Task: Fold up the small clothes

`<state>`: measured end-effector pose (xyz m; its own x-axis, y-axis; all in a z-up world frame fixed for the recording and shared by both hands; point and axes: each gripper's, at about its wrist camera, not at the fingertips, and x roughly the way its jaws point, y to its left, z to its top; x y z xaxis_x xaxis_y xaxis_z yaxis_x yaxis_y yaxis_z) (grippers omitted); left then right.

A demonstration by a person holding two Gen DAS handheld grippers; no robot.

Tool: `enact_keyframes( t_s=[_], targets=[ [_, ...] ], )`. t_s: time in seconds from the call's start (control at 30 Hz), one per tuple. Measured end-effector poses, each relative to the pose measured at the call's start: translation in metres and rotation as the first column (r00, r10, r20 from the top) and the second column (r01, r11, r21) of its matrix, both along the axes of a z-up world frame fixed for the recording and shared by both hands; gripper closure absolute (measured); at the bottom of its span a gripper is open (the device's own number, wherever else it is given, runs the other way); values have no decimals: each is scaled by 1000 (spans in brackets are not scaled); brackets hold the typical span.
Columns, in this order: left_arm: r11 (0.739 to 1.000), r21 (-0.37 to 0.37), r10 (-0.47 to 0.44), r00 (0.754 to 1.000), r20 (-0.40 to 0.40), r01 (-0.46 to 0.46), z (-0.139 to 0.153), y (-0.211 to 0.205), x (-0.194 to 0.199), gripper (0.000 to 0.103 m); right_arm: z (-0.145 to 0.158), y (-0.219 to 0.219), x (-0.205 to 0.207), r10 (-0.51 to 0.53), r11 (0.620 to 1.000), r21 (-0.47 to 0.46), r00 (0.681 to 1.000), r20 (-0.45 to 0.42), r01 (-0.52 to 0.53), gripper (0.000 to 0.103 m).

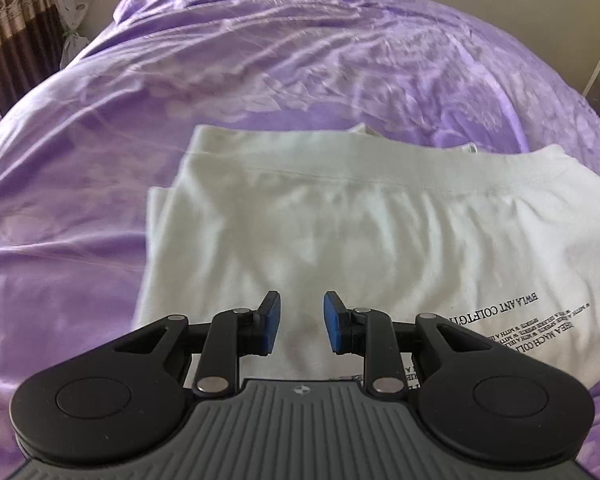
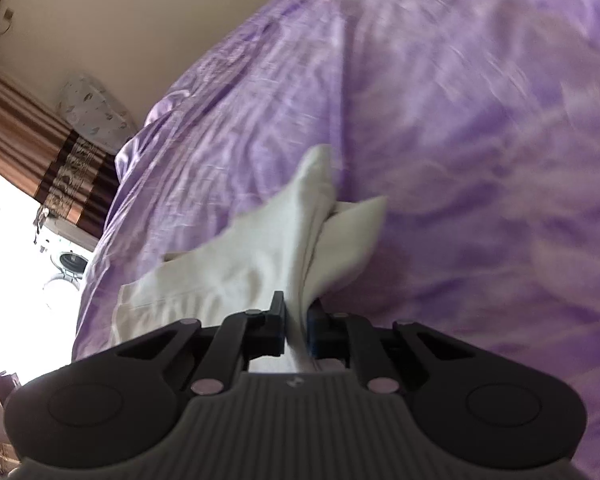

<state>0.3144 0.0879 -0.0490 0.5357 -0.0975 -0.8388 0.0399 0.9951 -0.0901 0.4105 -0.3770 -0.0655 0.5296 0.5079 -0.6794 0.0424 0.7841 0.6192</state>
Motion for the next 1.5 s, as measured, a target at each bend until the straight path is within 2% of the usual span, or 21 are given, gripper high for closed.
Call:
enact_keyframes(
  t_s=[0.23,0.43,0.63,0.77,0.9,1.0,1.1,1.13,1.17,1.3,1.43,1.5],
  targets=[
    [1000,-11,15,998,53,-14,34,39,-18,72,72,91,9,77,995,-66,995,60,-73,99],
    [999,-15,44,996,74,-43,49,79,-28,72,99,177,23,141,989,-62,986,88,-136,99],
    [997,-49,67,996,61,-64,42,118,-31,72,82,282,43,223,974,-57,973,56,-219,99],
    [991,-111,74,997,29,-70,29,141,-33,72,45,354,48,287,957,-52,958,-7,-287,99],
    [983,-167,70,998,-1,-69,17,154,-33,72,10,402,49,333,939,-72,940,-70,-337,99],
    [983,-174,54,999,-2,-53,12,155,-34,72,-7,419,48,354,928,-92,931,-94,-362,98],
    [982,-182,49,999,-7,-49,12,154,-35,72,-16,430,45,388,904,-150,916,-99,-399,98],
    [981,-187,48,999,-8,-49,13,153,-36,72,-16,435,44,405,891,-180,909,-96,-416,96],
    [980,-192,48,999,-8,-48,14,152,-37,72,-13,439,41,429,874,-213,899,-86,-437,90],
    [980,-196,39,999,2,-38,27,147,-47,72,13,443,28,480,845,-253,877,-32,-471,69],
    [981,-196,21,999,32,-14,46,138,-61,63,53,424,2,514,826,-304,856,62,-474,65],
    [971,-241,23,999,40,-13,53,138,-67,55,72,407,-12,514,829,-319,851,109,-460,55]
  ],
)
